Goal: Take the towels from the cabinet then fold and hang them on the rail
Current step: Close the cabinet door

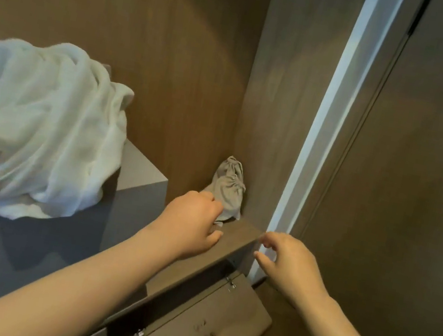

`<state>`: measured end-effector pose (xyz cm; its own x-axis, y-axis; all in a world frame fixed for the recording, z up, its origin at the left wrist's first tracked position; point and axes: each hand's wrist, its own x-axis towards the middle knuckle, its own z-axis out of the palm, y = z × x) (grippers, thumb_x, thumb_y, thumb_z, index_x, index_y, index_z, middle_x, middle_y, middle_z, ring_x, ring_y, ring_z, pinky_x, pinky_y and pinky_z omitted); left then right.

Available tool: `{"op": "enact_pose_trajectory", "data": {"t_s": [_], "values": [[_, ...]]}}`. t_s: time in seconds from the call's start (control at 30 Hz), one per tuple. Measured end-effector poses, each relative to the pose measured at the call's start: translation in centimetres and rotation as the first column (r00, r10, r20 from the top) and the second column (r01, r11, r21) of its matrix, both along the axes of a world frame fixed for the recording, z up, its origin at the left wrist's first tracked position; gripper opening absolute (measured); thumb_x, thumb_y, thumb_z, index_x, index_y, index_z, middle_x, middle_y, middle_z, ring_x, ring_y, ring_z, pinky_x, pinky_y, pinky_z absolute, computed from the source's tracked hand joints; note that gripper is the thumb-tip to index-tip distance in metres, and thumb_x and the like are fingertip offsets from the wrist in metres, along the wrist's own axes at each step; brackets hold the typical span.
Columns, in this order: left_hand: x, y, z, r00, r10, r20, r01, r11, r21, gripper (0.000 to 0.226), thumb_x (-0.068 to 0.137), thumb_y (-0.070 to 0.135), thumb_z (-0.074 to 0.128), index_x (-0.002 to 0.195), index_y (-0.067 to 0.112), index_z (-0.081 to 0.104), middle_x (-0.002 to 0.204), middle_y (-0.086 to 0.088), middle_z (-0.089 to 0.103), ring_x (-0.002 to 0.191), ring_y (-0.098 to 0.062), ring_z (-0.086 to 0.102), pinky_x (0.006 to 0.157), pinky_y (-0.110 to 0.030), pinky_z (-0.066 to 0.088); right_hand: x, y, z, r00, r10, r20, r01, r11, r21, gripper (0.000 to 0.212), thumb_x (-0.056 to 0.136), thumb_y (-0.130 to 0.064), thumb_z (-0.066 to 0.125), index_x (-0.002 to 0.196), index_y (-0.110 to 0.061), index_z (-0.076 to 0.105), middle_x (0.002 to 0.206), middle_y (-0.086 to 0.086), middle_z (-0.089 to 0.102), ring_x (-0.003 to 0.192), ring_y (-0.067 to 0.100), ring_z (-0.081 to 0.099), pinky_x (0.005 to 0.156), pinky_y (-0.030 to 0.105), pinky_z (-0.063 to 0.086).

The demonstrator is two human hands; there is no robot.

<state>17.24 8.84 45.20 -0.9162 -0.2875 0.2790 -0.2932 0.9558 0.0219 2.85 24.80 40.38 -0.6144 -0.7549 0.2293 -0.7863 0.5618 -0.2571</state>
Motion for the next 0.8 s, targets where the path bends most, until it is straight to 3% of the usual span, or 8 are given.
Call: {"op": "enact_pose_trajectory", "data": {"t_s": [0.2,0.43,0.53,0.67,0.8], "values": [[-6.8,1.5,-6.8,0.985,-0.079,0.152,0.060,0.991,0.123,0.043,0.091,0.044,0.054,0.124,0.017,0.055,0.122,-0.005,0.056,0.111,-0.024,0.054,0.089,-0.034,0.046,-4.9,3.5,-6.0,0.993,-0.085,0.082,0.076,0.991,0.112,0.029,0.093,-0.039,0.060,0.121,-0.030,0.061,0.114,-0.009,0.063,0.102,0.010,0.059,0.079,0.023,0.049],[-12.8,1.3,-15.8,0.944,-0.156,0.291,0.093,0.971,0.221,0.036,0.090,0.044,0.056,0.118,0.020,0.056,0.110,-0.002,0.057,0.099,-0.020,0.056,0.076,-0.028,0.044,-9.6,4.6,-15.3,0.965,-0.149,0.218,0.102,0.972,0.213,0.034,0.092,-0.042,0.061,0.124,-0.032,0.060,0.117,-0.011,0.062,0.103,0.006,0.059,0.081,0.022,0.048],[-15.0,1.0,-20.4,0.925,-0.154,0.348,0.067,0.966,0.251,0.038,0.091,0.043,0.057,0.121,0.020,0.055,0.111,-0.002,0.056,0.097,-0.019,0.057,0.080,-0.032,0.051,-11.5,4.2,-20.0,0.936,-0.184,0.300,0.109,0.962,0.250,0.031,0.090,-0.039,0.063,0.121,-0.032,0.062,0.115,-0.011,0.062,0.100,0.006,0.060,0.078,0.017,0.044],[-17.3,0.3,-27.0,0.891,-0.166,0.422,0.033,0.952,0.305,0.039,0.093,0.041,0.055,0.125,0.019,0.055,0.114,-0.001,0.057,0.100,-0.017,0.057,0.084,-0.032,0.052,-13.5,3.8,-26.3,0.889,-0.222,0.401,0.097,0.946,0.309,0.031,0.091,-0.037,0.063,0.120,-0.027,0.063,0.117,-0.006,0.064,0.105,0.011,0.061,0.088,0.027,0.051],[-18.7,-0.4,-33.5,0.878,-0.167,0.449,-0.012,0.929,0.371,0.036,0.095,0.041,0.052,0.125,0.021,0.055,0.117,0.000,0.057,0.103,-0.015,0.055,0.090,-0.032,0.050,-14.8,3.3,-32.5,0.836,-0.267,0.480,0.094,0.931,0.353,0.030,0.093,-0.035,0.060,0.120,-0.023,0.065,0.119,0.002,0.065,0.108,0.020,0.060,0.093,0.033,0.048]]}}
